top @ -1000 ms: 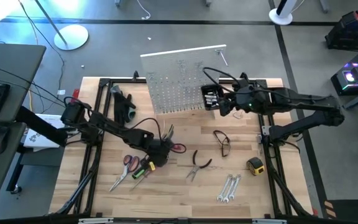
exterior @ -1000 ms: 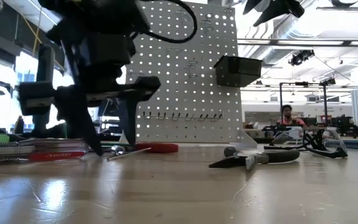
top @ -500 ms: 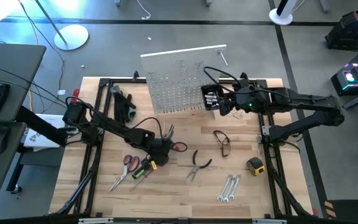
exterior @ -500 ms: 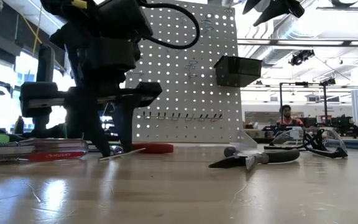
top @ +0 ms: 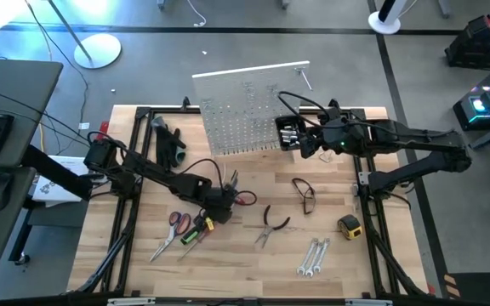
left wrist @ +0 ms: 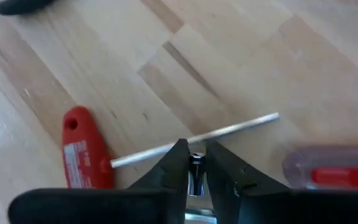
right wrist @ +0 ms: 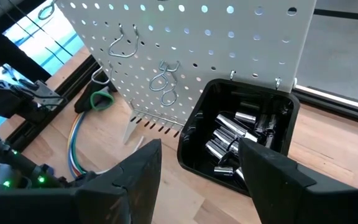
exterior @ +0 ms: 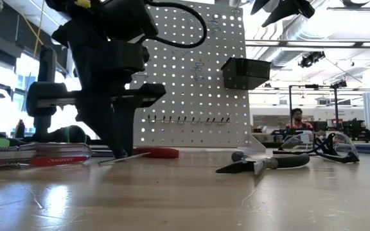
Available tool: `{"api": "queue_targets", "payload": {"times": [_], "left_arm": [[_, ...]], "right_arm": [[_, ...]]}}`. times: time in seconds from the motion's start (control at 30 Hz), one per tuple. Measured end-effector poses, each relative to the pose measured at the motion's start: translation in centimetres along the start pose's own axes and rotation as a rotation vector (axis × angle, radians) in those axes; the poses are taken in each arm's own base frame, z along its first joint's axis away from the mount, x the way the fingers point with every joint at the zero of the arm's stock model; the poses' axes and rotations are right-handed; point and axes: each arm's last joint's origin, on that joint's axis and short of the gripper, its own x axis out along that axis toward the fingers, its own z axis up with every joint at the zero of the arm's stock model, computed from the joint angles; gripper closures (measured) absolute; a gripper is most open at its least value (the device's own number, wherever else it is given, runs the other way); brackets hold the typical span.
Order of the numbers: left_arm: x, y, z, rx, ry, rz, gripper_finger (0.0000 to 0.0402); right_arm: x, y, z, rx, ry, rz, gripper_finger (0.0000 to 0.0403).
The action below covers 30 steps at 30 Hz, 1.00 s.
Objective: Hang tools onto peg board
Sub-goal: Put the socket into the black bin on the peg board
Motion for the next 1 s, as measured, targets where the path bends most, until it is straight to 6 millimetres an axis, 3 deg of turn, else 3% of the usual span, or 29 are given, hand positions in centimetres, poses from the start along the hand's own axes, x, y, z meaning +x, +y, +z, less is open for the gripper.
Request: {"api": "queue_targets", "payload": {"times": [0.4,0.73,0.87,1.0], "left_arm": [[-0.3,1.2,-0.7,-0.071,0.008,0.001,0.0282],[1.3,1.3,-1.3,-0.116,0.0,-0.089,0.0272],[1.5,1.3,-1.4,-0.119,0.007,-0.095,0.0294],[0.7,1.6,-1.1,-0.174,0.019,-0.101,0.0369]], "right_arm": [[0.0,0.0,0.0,-0.004,0.003,-0.004,0.0195],[0.0,0.0,0.0,-0.002,0.004,-0.005,0.0195],[0.0,-0.1,0.0,-0.002,0.004,-0.005,0.0195],[0.0,-0.1,0.0,-0.009,0.004,-0.006,0.0195]]}}
